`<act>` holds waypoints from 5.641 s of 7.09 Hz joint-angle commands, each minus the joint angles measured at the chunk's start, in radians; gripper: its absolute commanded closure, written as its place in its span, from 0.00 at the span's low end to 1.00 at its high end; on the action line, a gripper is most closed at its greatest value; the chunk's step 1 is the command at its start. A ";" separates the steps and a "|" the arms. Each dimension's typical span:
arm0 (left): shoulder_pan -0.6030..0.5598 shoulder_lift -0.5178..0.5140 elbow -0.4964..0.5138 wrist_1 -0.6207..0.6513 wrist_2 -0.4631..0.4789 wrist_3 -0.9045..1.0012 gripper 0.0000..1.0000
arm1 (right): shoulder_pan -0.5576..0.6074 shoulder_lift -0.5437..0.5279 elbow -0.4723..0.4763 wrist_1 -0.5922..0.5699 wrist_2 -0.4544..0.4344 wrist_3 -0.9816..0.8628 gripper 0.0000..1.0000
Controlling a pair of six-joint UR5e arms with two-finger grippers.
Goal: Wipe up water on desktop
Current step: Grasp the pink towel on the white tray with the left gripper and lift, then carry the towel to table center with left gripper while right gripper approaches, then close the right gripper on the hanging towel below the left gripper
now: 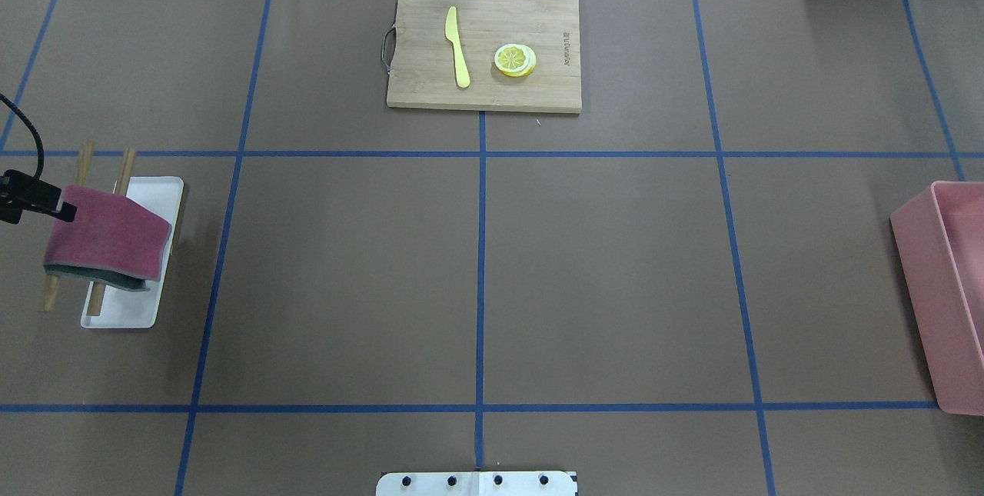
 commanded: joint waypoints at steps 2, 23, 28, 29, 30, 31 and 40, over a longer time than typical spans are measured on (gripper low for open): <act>0.007 0.001 -0.004 0.000 -0.001 -0.004 0.55 | -0.018 -0.001 -0.002 0.001 0.000 0.000 0.00; 0.379 -0.947 0.162 0.158 0.275 -1.026 1.00 | -0.797 0.353 0.300 0.632 -0.492 0.897 0.00; 0.429 -0.962 0.176 0.155 0.295 -1.077 1.00 | -1.133 0.371 0.334 0.630 -1.035 0.835 0.01; 0.437 -0.962 0.171 0.154 0.304 -1.098 1.00 | -1.185 0.371 0.331 0.630 -1.143 0.831 0.01; 0.445 -0.962 0.163 0.154 0.304 -1.101 1.00 | -1.234 0.383 0.323 0.629 -1.237 0.819 0.01; 0.446 -0.961 0.159 0.155 0.304 -1.109 1.00 | -1.241 0.396 0.322 0.629 -1.270 0.819 0.02; 0.491 -0.956 0.127 0.152 0.306 -1.141 1.00 | -1.236 0.452 0.277 0.636 -1.369 0.796 0.72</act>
